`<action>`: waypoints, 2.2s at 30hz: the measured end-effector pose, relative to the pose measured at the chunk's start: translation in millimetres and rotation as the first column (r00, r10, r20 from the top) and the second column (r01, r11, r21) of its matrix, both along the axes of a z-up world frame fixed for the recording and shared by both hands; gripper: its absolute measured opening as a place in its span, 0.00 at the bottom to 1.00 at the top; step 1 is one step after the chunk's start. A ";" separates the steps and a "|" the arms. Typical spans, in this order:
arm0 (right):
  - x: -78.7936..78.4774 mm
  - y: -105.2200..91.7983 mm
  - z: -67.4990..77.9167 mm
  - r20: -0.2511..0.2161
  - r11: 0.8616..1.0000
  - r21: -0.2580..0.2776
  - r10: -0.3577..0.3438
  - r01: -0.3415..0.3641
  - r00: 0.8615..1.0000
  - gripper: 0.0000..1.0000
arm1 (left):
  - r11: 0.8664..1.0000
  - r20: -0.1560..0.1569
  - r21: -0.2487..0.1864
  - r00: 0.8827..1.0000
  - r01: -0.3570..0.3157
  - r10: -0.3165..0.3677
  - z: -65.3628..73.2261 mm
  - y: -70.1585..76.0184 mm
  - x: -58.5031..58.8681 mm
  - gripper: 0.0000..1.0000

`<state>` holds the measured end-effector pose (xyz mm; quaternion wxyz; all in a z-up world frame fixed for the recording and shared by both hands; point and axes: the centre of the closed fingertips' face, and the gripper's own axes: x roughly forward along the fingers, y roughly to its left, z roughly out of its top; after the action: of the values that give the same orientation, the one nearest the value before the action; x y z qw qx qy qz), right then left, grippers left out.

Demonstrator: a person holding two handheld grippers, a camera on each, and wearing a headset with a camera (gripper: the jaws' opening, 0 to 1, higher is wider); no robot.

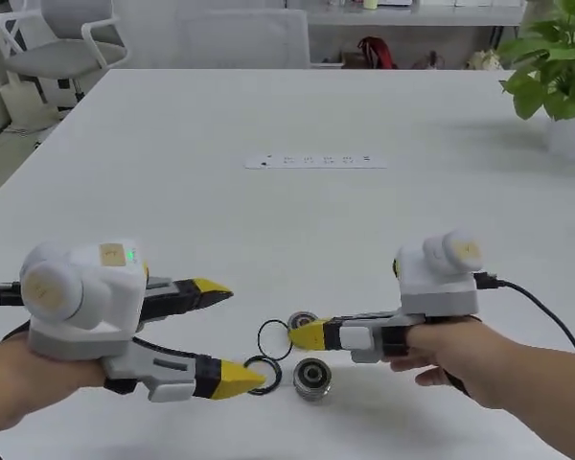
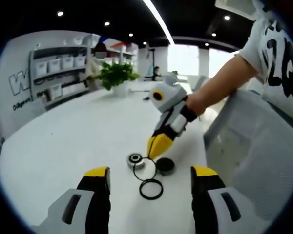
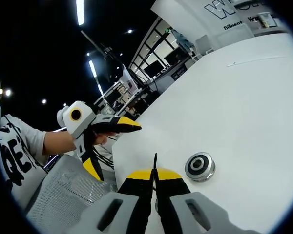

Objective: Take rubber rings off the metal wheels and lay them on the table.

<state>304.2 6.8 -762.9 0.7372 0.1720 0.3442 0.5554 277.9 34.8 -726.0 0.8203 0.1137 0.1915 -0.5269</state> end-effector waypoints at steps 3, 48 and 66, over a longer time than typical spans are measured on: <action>-5.3 3.5 -2.3 -0.007 1.000 -0.008 0.021 -0.021 1.000 0.00 | 1.000 -0.004 0.001 1.000 -0.005 0.005 -2.1 3.6 -2.8 0.69; -4.6 10.3 -24.6 0.093 0.988 -0.155 0.038 -0.023 0.995 0.10 | 0.998 -0.036 0.025 0.998 -0.053 0.054 -13.0 25.0 -15.0 0.68; 10.7 -3.6 39.8 0.245 0.998 -0.057 -0.025 0.040 0.969 0.22 | 0.998 -0.008 0.000 0.998 -0.067 0.067 9.2 25.0 -6.8 0.72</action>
<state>314.9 3.2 -723.1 0.7879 0.0854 0.2649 0.5494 271.1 59.8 -716.8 0.8367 0.1050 0.1984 -0.4996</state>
